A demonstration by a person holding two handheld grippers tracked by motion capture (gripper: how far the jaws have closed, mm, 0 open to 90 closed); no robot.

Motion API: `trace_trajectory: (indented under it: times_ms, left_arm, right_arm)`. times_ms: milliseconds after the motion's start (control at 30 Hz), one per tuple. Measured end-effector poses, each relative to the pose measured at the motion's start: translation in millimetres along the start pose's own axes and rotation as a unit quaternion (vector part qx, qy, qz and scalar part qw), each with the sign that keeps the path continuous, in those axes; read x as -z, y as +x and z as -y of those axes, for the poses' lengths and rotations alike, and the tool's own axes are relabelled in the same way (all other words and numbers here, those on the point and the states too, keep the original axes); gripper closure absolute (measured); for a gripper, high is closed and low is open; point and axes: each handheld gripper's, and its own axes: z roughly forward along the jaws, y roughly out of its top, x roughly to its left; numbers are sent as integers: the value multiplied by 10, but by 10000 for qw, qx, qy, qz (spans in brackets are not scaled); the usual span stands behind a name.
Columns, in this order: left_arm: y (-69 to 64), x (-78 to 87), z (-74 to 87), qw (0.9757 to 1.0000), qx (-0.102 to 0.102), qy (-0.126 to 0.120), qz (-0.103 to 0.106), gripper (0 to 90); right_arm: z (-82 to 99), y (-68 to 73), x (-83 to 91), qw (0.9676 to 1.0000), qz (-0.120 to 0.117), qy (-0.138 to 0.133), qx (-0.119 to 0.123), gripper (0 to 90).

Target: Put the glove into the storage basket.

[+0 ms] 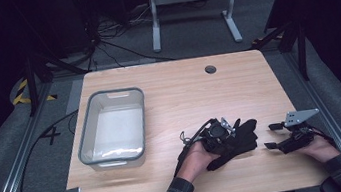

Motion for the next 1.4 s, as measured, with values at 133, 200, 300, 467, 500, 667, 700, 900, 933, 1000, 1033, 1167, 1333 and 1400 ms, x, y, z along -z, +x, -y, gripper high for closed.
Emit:
trace_trajectory:
  times_ms: [133,200,300,467,500,667,700,900,933,1000,1033,1167,1333,1400]
  left_arm:
    - [2,141,-20,9999,129,-92,-9,665]
    - [5,207,-31,9998,117,-141,-56,664]
    - [11,296,-42,9997,139,-190,-115,663]
    - [60,515,-43,9989,216,-302,-282,661]
    - [74,554,-42,9987,235,-304,-322,661]
    - [137,735,-24,9978,319,-367,-440,659]
    - [159,800,-14,9974,374,-425,-452,659]
    - [218,971,20,9957,525,-533,-547,656]
    - [218,971,20,9957,525,-533,-547,656]
    - [238,1020,38,9949,575,-578,-586,656]
    - [251,1057,52,9945,594,-587,-627,656]
    - [287,1184,98,9930,668,-607,-760,656]
    - [352,1360,171,9898,854,-718,-891,656]
    - [388,1444,215,9877,934,-739,-1018,656]
  right_arm:
    - [3,15,-9,10000,47,-3,75,192]
    - [5,22,-17,9999,65,-9,97,177]
    - [5,29,-27,9999,110,3,127,156]
    - [7,49,-50,9997,153,7,182,113]
    - [11,48,-55,9997,150,-14,187,105]
    - [12,47,-57,9997,143,-20,191,103]
    - [12,47,-57,9997,141,-21,191,102]
    - [12,47,-57,9997,137,-20,187,102]
    - [12,47,-57,9997,137,-20,187,102]
    - [12,47,-57,9997,138,-19,188,101]
    - [11,47,-59,9997,153,-21,183,97]
    - [8,42,-62,9997,178,4,171,81]
    - [7,42,-64,9997,184,7,168,79]
    - [7,42,-64,9997,184,8,166,79]
